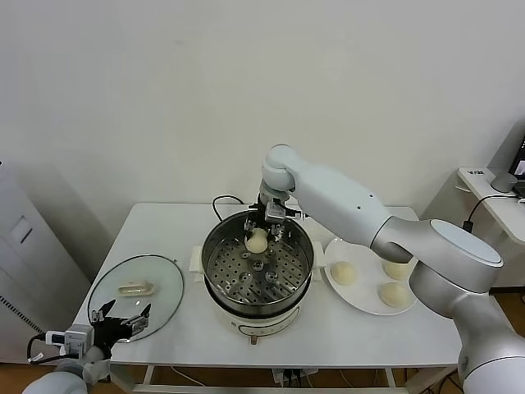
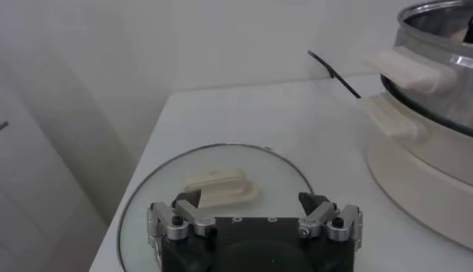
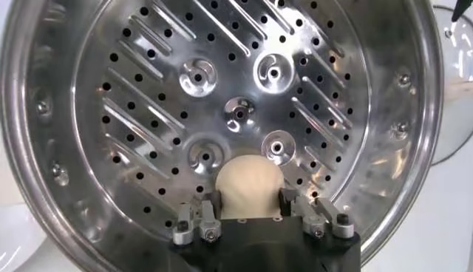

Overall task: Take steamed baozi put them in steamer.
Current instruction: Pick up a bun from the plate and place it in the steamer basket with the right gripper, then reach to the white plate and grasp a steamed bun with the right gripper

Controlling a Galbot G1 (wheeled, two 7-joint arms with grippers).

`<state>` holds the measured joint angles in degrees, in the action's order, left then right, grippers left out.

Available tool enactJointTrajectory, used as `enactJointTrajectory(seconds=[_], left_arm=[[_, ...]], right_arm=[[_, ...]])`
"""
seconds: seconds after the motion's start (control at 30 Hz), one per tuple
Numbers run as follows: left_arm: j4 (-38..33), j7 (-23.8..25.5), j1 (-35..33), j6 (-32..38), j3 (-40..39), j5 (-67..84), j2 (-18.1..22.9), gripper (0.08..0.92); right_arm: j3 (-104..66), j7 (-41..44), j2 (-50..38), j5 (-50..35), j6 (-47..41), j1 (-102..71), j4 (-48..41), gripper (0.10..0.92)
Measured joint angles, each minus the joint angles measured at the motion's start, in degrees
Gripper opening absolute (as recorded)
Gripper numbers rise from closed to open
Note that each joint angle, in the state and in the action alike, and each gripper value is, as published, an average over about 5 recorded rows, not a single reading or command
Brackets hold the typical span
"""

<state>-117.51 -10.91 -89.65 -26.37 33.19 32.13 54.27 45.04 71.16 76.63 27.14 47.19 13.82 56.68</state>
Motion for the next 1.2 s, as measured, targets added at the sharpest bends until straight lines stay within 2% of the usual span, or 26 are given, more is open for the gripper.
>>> enactJointTrajectory(seconds=[0.1, 0.2, 0.7, 0.97, 1.2], left_arm=[[-0.04, 0.00, -0.01, 0.00, 0.06, 0.05, 0.01, 0.823], [-0.10, -0.02, 0.00, 0.00, 0.22, 0.15, -0.01, 0.823], [-0.38, -0.08, 0.11, -0.05, 0.42, 0.63, -0.14, 0.823], [-0.50, -0.13, 0.41, -0.19, 0.42, 0.90, -0.14, 0.823], [-0.91, -0.17, 0.07, -0.25, 0.46, 0.92, 0.16, 0.823]], right_arm=[[0.85, 0.09, -0.74, -2.09, 0.00, 1.54, 0.42, 0.780], [2.53, 0.44, -1.99, -6.12, 0.00, 4.15, 0.93, 0.816], [20.50, 2.62, -15.92, -31.97, -1.78, 21.42, 0.19, 0.823], [28.37, 1.21, -22.95, -42.41, -17.81, 23.13, 1.18, 0.823], [30.29, -1.48, -26.44, -45.66, -29.59, 20.08, 0.93, 0.823]])
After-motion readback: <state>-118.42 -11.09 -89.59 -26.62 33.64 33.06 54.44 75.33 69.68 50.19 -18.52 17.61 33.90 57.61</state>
